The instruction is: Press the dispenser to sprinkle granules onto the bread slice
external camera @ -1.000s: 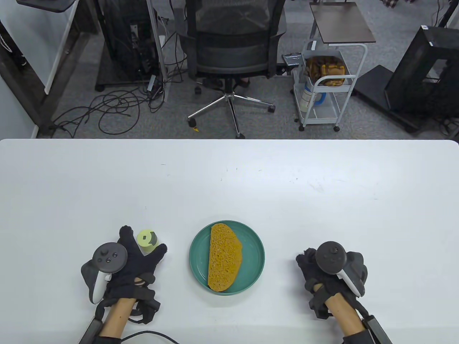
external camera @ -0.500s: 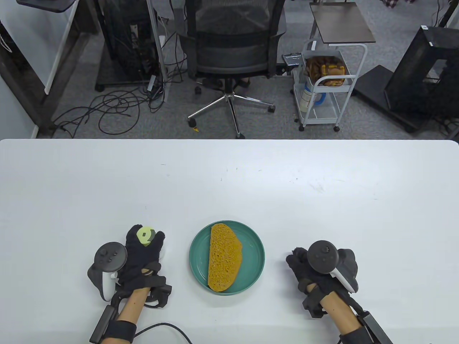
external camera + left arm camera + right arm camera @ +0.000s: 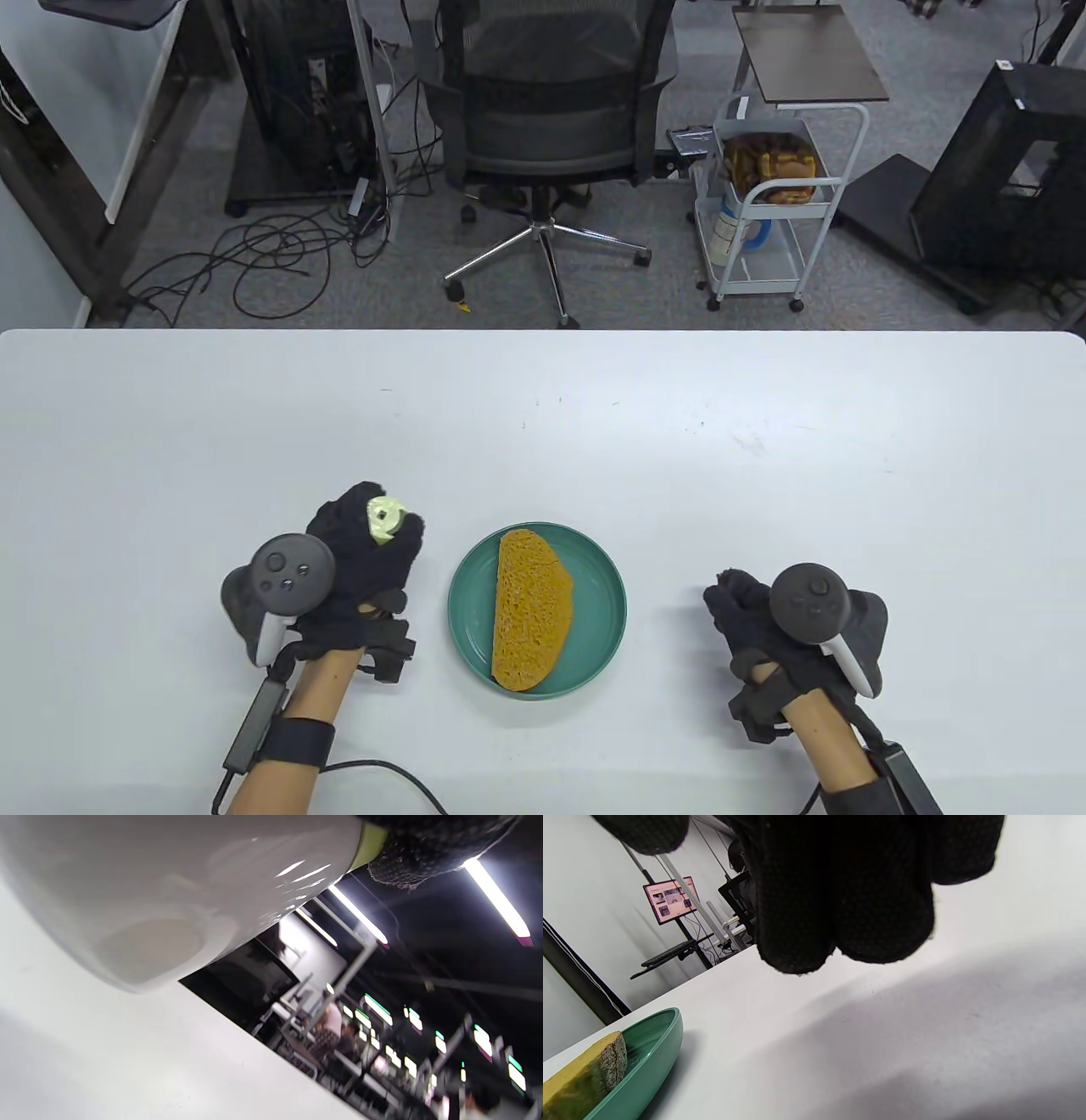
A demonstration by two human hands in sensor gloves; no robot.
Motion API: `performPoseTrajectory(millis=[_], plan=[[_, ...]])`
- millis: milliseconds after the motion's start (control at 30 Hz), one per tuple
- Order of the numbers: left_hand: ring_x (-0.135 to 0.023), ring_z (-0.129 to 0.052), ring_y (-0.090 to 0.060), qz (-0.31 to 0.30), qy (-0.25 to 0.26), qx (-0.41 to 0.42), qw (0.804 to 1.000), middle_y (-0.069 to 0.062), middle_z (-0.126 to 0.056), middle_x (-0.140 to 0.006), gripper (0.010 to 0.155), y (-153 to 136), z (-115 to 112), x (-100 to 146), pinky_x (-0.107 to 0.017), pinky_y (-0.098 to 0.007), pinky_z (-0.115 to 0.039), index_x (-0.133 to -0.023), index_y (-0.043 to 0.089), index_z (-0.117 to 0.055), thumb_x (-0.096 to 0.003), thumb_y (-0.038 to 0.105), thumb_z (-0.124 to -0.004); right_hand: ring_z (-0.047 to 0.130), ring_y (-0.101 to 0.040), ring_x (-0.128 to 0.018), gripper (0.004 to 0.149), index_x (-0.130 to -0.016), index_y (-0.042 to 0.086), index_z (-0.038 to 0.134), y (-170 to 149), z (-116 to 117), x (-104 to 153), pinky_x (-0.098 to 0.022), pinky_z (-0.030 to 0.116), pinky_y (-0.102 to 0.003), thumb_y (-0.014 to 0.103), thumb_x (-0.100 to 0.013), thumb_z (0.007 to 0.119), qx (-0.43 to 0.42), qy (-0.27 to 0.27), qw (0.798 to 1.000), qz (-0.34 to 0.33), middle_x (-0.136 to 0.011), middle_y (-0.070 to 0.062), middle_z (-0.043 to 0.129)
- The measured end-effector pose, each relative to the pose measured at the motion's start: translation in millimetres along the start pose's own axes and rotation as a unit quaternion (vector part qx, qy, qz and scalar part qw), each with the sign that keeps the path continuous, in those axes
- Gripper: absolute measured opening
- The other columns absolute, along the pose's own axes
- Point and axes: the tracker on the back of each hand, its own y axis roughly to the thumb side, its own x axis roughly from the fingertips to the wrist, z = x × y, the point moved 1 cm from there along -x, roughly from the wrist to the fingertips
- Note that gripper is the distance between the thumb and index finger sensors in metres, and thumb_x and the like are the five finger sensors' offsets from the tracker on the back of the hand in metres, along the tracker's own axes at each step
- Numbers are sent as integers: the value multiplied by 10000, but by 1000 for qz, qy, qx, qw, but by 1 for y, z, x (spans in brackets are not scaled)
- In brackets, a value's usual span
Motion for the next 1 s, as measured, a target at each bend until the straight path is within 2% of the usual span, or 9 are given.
performPoseTrajectory(millis=[100, 167, 267, 333, 467, 567, 767, 900, 1000], plan=[[-852, -847, -394, -81, -35, -162, 983, -162, -781, -940, 659, 51, -23, -19, -834, -601, -481, -972, 201, -606, -507, 604, -841, 989, -395, -438, 564, -798, -1, 792, -2, -3, 1, -462, 722, -590, 426, -434, 738, -3, -3, 1000, -1, -553, -162, 1041], [-854, -848, -387, -159, -69, -290, 941, -156, -783, -940, 658, 85, -49, -24, -837, -596, -482, -971, 208, -606, -502, 601, -845, 988, -396, -439, 563, -798, -2, 792, -3, -4, 1, -463, 721, -591, 425, -435, 738, -3, -6, 1000, -4, -554, -163, 1039], [-872, -863, -329, -286, -91, -564, 769, -96, -791, -950, 650, 125, -103, -21, -856, -568, -497, -962, 264, -607, -475, 636, -822, 990, -396, -437, 563, -797, -3, 793, -3, -4, 3, -463, 722, -592, 425, -435, 738, 0, -7, 1000, -12, -551, -164, 1041], [-887, -848, -287, -334, -87, -656, 671, -62, -785, -953, 632, 131, -128, -18, -876, -552, -472, -949, 314, -606, -457, 649, -818, 989, -395, -439, 563, -795, -2, 794, -2, -4, 4, -463, 723, -591, 427, -435, 737, 13, -4, 1000, -18, -553, -163, 1041], [-918, -815, -259, -373, -133, -712, 581, -10, -762, -972, 618, 126, -154, -15, -883, -557, -428, -942, 359, -601, -447, 642, -841, 990, -394, -440, 562, -797, 1, 793, 1, -9, 5, -465, 722, -592, 427, -436, 737, 22, -17, 999, -28, -554, -161, 1041], [-915, -819, -259, -342, -147, -676, 636, -13, -762, -971, 620, 123, -148, -17, -882, -561, -429, -946, 353, -595, -453, 644, -831, 990, -395, -439, 561, -797, 1, 794, 0, -12, 5, -464, 722, -593, 426, -435, 737, 6, -17, 999, -28, -553, -161, 1041], [-902, -831, -275, -160, -101, -393, 900, -30, -774, -965, 621, 81, -86, -21, -874, -578, -440, -952, 334, -602, -460, 638, -828, 991, -394, -440, 562, -796, 1, 794, -3, -14, 4, -464, 722, -592, 427, -435, 736, -10, -19, 1000, -22, -553, -161, 1041], [-892, -832, -299, -23, -76, -176, 981, -52, -779, -962, 620, 24, -57, -12, -865, -595, -434, -959, 315, -613, -473, 626, -837, 990, -392, -449, 563, -802, 6, 789, -5, -14, 3, -468, 722, -591, 430, -436, 735, -16, -19, 1000, -17, -565, -158, 1037], [-889, -823, -314, 89, -72, -2, 993, -85, -772, -963, 622, -20, -48, 0, -858, -617, -397, -967, 299, -613, -485, 617, -845, 981, -402, -483, 583, -822, 11, 772, -9, -14, 2, -483, 711, -598, 444, -433, 741, -31, -16, 999, -13, -599, -163, 1028]])
